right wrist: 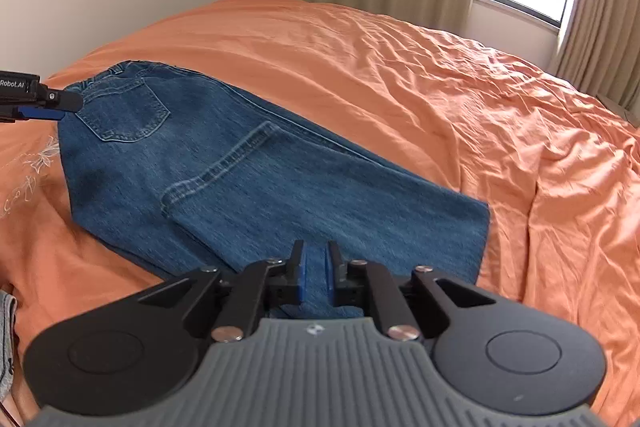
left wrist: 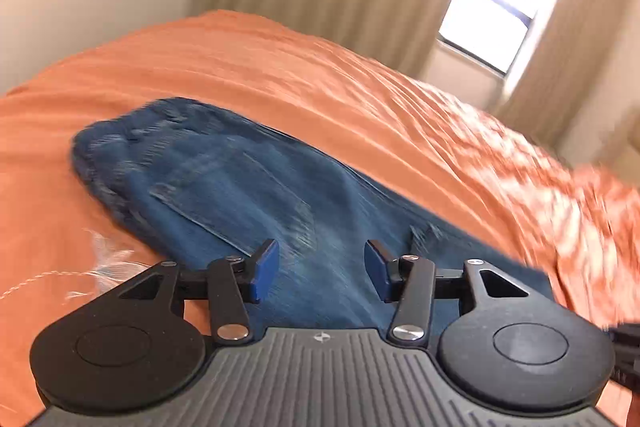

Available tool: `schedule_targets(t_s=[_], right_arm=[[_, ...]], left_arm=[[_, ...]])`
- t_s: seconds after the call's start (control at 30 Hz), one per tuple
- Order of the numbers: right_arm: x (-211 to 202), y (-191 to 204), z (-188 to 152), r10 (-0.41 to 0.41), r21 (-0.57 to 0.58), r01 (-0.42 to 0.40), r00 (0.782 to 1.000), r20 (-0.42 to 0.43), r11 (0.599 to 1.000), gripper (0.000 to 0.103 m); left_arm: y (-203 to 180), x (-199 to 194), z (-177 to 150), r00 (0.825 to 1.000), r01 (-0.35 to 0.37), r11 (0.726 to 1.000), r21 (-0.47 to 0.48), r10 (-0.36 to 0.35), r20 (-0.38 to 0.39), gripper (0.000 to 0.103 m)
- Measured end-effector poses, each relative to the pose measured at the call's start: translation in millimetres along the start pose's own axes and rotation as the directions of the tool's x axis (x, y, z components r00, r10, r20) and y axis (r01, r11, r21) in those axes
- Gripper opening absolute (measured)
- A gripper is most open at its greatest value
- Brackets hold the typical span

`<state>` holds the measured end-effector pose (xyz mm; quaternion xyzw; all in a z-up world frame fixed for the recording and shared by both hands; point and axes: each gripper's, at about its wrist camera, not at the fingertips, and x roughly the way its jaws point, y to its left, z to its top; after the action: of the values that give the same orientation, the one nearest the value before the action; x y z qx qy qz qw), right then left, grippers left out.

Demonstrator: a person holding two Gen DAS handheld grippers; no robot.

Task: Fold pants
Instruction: 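Grasp the waistband with the left tool and lift it over the folded legs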

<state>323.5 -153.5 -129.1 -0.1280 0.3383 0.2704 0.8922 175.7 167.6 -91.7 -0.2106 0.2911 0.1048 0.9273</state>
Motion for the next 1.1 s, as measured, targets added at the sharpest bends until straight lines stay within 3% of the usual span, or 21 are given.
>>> schedule_targets(t_s=[0.1,0.2,0.33,0.43,0.57,0.83,0.97,1.1], right_arm=[[11.5,19.5,25.7,0.046,-0.070,-0.049,0.998,-0.037,0.996,0.010],[28.6,38.7,46.3,0.054,-0.154,-0.066,0.995,-0.082,0.986,0.010],[59.9,53.4,63.6,0.049,-0.206,-0.075,0.990,-0.130,0.976,0.011],[87.7,56.5,70.7,0.093,-0.200,-0.126,0.982,-0.164,0.972,0.011],[121.1,62.6,74.2,0.094,-0.214,-0.140,0.973,-0.210,0.967,0.011],[165.4,66.1,61.8,0.112,-0.215,-0.184,0.945,-0.307,0.959,0.011],[177.8,64.0,60.6,0.137,-0.210,-0.218,0.929,-0.343,0.953,0.012],[185.4,65.9,62.2,0.137,-0.220,-0.230,0.919,-0.370,0.948,0.013]], left_arm=[[35.3,0.7,16.3,0.999,-0.034,0.993,-0.112,0.036,0.013,0.061],[70.3,-0.8,32.5,0.998,-0.043,0.983,-0.177,0.049,0.027,0.070],[117.1,4.0,45.2,0.999,-0.045,0.967,-0.252,0.044,-0.011,0.074],[152.9,17.4,48.1,0.996,-0.002,0.944,-0.329,-0.026,-0.081,0.079],[190.7,37.5,41.1,0.988,0.045,0.889,-0.456,-0.106,-0.110,0.082],[241.2,81.5,29.0,0.984,0.128,0.775,-0.619,-0.175,-0.016,0.085],[252.5,100.9,31.1,0.982,0.156,0.758,-0.634,-0.185,0.020,0.084],[254.4,117.9,33.6,0.984,0.155,0.758,-0.634,-0.174,0.032,0.078]])
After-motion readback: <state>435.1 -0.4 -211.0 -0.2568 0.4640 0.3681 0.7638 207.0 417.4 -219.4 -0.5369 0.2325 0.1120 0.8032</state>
